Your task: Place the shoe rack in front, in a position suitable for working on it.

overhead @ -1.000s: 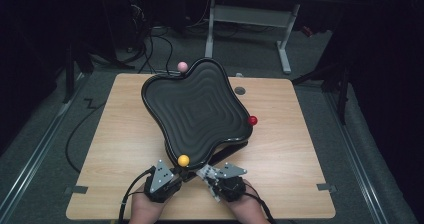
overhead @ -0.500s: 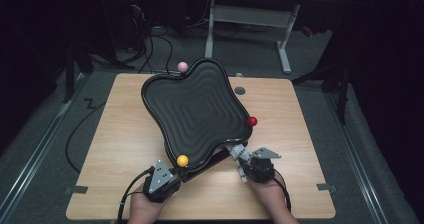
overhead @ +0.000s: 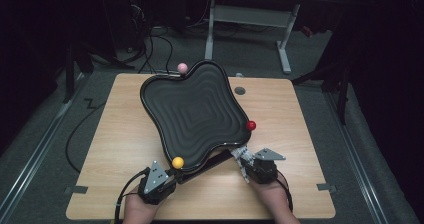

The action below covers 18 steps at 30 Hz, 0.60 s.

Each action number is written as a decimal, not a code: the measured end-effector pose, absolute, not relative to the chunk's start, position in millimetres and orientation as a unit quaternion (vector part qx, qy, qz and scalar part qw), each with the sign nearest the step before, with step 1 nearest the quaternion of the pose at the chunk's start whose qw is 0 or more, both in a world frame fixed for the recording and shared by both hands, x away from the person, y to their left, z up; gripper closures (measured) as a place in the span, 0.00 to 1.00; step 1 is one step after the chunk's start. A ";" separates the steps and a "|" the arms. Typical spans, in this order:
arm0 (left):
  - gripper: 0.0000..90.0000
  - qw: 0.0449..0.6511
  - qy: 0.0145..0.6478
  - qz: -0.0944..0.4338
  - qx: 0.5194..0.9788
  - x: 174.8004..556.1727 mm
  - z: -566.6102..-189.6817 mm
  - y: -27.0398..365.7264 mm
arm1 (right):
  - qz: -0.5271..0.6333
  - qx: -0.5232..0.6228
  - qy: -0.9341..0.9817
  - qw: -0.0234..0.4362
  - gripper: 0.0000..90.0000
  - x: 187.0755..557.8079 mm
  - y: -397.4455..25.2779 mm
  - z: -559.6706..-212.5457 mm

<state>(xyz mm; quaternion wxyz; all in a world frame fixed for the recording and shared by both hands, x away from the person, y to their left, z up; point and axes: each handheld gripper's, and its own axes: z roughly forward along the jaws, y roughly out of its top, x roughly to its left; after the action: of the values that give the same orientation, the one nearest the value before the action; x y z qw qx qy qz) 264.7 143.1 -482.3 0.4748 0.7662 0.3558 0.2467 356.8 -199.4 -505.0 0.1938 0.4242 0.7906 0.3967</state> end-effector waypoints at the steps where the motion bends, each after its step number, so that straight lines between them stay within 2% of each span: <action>1: 0.83 0.476 0.355 0.249 0.765 262.5 -483.1 146.4 | 0.397 0.425 0.790 0.195 0.84 356.2 -199.8 -504.5; 9: 0.82 0.480 0.366 0.262 0.753 255.0 -486.3 167.3 | 0.416 0.413 0.786 0.194 0.84 347.3 -196.4 -495.9; 14: 0.65 0.477 0.372 0.255 0.755 260.0 -493.3 160.9 | 0.417 0.401 0.790 0.204 0.84 343.6 -190.2 -493.0; 16: 0.65 0.469 0.374 0.253 0.759 263.0 -497.4 157.3 | 0.414 0.403 0.790 0.203 0.84 345.1 -190.7 -495.7; 17: 0.67 0.467 0.375 0.252 0.760 264.0 -498.5 156.6 | 0.412 0.406 0.790 0.201 0.85 346.0 -191.3 -497.6; 18: 0.74 0.466 0.376 0.258 0.758 264.3 -498.9 156.3 | 0.410 0.410 0.790 0.197 0.85 346.7 -191.8 -499.4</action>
<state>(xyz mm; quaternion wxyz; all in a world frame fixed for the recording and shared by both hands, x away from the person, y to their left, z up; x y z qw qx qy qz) 264.3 156.3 -498.9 0.4663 0.7582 0.3760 0.2577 346.7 -191.8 -499.4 0.1966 0.4103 0.7903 0.4104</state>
